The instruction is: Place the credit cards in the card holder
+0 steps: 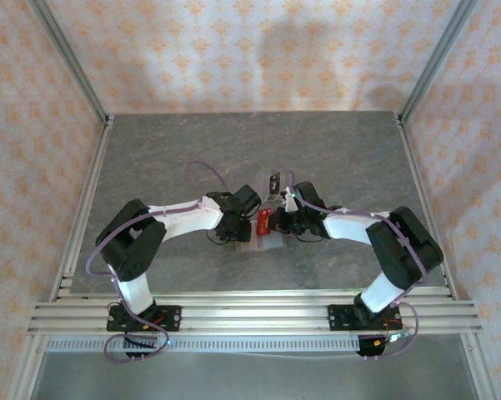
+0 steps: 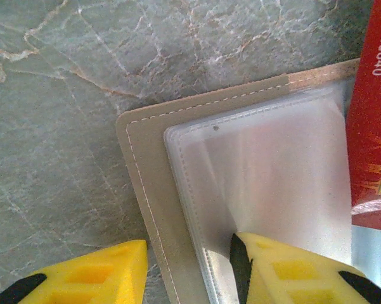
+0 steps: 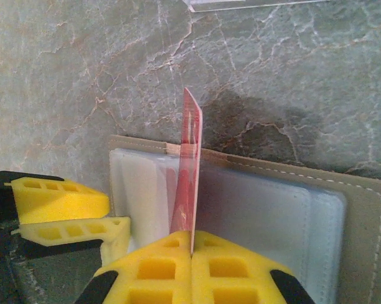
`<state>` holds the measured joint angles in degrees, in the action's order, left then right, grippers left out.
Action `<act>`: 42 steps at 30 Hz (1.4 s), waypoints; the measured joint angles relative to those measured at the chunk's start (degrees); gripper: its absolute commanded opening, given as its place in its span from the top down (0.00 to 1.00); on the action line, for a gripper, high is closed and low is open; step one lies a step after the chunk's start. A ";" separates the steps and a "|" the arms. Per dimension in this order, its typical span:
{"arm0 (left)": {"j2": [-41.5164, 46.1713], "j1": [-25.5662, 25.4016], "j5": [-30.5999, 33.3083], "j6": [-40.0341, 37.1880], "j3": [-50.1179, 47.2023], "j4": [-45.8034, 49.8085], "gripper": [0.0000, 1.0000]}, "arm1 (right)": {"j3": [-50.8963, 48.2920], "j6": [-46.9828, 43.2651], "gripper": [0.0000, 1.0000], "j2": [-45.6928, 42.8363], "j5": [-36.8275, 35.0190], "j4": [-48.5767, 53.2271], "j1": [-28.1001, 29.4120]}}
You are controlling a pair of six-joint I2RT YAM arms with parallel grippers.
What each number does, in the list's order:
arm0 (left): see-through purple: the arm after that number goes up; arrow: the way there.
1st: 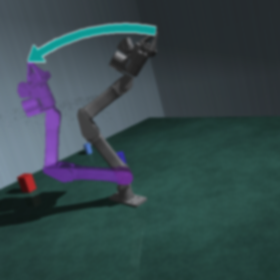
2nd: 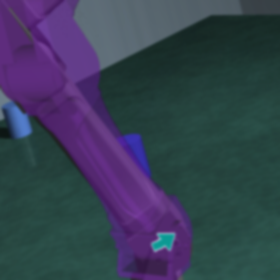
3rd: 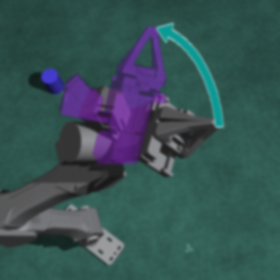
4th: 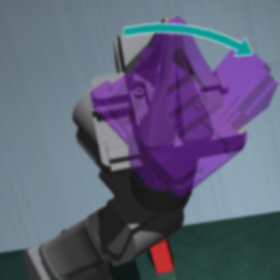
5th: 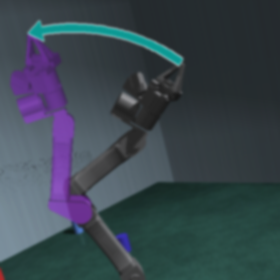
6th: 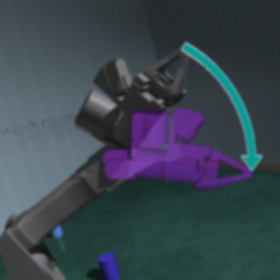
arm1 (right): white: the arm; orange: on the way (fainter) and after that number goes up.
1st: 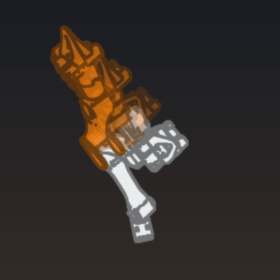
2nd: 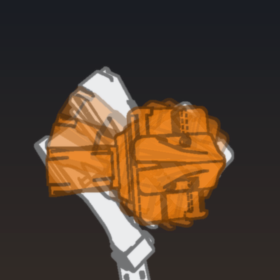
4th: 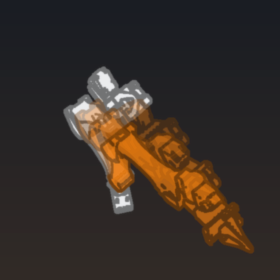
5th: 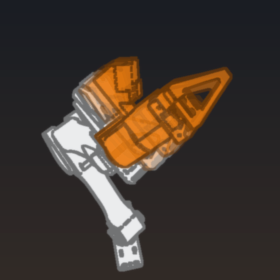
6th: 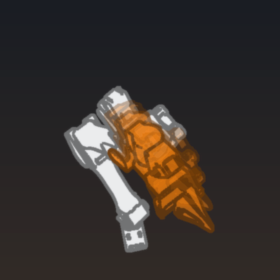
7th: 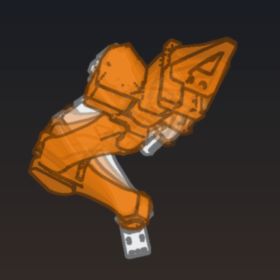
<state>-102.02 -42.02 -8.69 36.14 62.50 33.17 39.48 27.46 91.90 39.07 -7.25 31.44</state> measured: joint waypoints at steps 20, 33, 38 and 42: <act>0.35 0.00 0.20 0.04 -0.37 0.00 0.60 | -4.31 3.02 1.00 -1.20 4.33 -5.68 0.39; 0.39 0.00 0.39 0.02 -0.44 0.00 0.59 | -7.82 6.86 1.00 -0.07 9.07 -11.34 0.39; 0.39 0.00 0.42 0.02 -0.44 0.02 0.60 | -7.96 6.99 1.00 0.66 10.03 -11.69 0.39; 0.39 0.00 0.42 0.00 -0.44 0.02 0.60 | -7.52 6.43 1.00 1.49 10.43 -11.37 0.39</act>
<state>-101.62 -42.02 -8.27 36.14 62.06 33.19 31.97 33.89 93.38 49.50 -18.61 31.83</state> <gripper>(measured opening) 0.406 0.044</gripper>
